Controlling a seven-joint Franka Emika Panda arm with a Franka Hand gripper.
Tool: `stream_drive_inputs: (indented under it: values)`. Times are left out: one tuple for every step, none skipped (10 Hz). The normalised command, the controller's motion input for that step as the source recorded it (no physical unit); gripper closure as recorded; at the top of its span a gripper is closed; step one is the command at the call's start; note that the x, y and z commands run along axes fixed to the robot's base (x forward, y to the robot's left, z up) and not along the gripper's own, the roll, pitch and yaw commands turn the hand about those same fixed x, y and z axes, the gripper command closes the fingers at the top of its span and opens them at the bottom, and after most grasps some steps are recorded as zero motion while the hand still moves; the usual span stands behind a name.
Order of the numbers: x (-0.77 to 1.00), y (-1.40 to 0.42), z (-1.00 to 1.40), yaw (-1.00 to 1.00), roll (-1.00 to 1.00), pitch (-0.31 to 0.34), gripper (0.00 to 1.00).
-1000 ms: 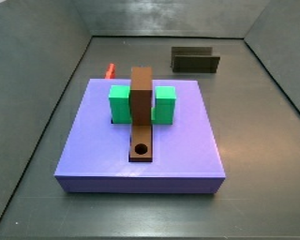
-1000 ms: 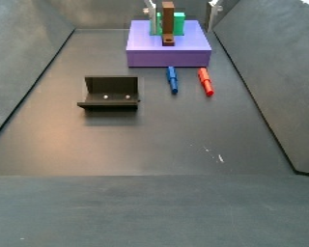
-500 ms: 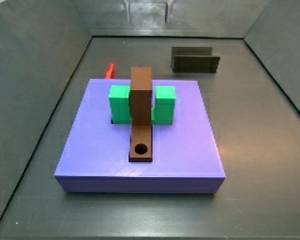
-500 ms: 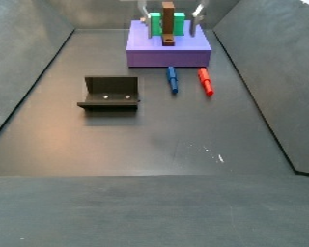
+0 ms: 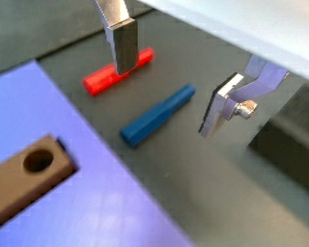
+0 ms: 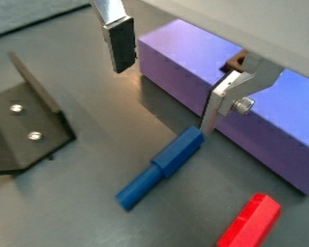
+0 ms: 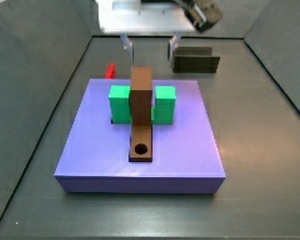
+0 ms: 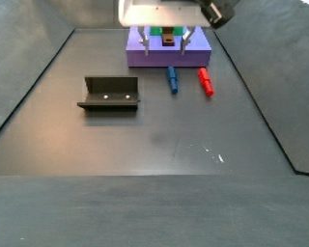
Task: Pick up the blue object. Move up. Place the blue object on the fixture. Regrasp the blue object. Move to above the board. Insert the blue object.
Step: Pick up the blue object.
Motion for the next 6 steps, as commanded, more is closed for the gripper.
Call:
stream_drive_inputs:
  values:
    - [0.06,-0.3,-0.83,0.0,0.26,-0.05,0.0]
    - [0.06,-0.19,-0.76,-0.02,0.32,0.0,0.0]
    - [0.0,-0.09,-0.68,-0.05,0.32,0.0,0.0]
    - [0.0,-0.02,-0.56,-0.07,0.28,0.0,0.0]
    - [0.0,0.0,-0.4,-0.1,0.25,0.004,0.0]
    - [0.0,-0.02,-0.17,-0.03,0.14,0.0,0.0]
